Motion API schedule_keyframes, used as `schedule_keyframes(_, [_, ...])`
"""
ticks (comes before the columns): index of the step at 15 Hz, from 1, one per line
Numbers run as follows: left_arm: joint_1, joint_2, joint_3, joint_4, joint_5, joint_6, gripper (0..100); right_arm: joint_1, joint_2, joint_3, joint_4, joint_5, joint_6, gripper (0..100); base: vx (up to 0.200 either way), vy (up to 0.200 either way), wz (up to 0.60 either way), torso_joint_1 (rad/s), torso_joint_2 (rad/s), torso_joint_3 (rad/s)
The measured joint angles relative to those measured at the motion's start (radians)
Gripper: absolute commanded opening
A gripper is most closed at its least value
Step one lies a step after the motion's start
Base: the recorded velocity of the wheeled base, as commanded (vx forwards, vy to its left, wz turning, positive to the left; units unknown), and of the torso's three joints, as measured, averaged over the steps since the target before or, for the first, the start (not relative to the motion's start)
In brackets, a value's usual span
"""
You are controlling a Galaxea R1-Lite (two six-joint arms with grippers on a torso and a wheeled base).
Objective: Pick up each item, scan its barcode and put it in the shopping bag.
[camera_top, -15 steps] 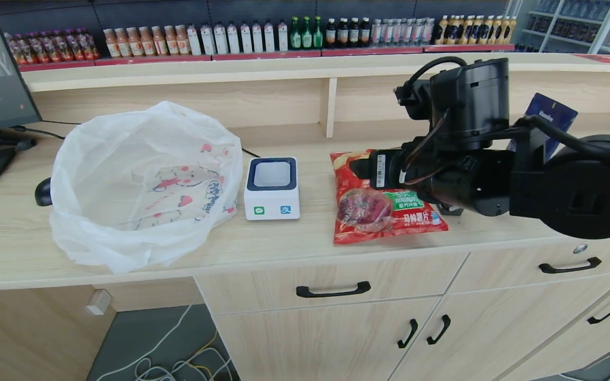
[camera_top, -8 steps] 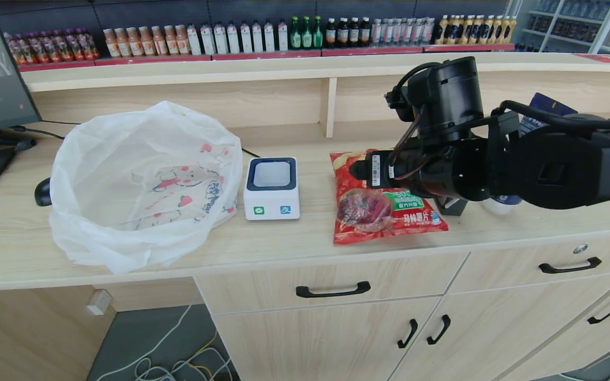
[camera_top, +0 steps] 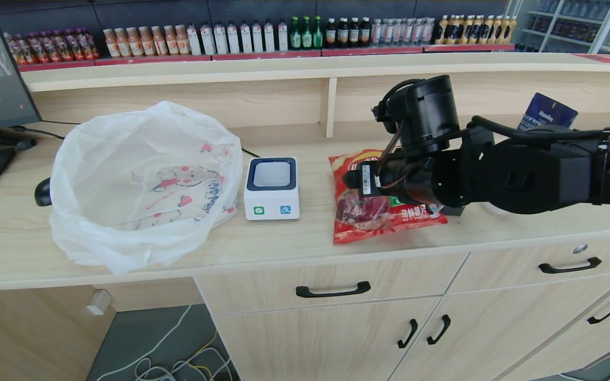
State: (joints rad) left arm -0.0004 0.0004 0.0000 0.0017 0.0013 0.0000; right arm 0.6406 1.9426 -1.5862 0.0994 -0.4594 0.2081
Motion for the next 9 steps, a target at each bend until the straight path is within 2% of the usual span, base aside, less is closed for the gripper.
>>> schedule_keyframes(2, [0.000,0.000,0.000,0.000,0.000,0.000,100,0.000,0.003,-0.021,0.016,-0.001,-0.007,100,0.000,0.000,0.00,0.000,0.00,0.000])
schedule_keyframes(5, [0.000,0.000,0.000,0.000,0.000,0.000,100,-0.003,0.007,-0.051,0.117,-0.006,-0.013,100,0.000,0.000,0.00,0.000,0.00,0.000])
schedule_keyframes(9, [0.000,0.000,0.000,0.000,0.000,0.000,100,-0.007,0.035,-0.120,0.153,-0.008,-0.021,100,0.000,0.000,0.00,0.000,0.00,0.000])
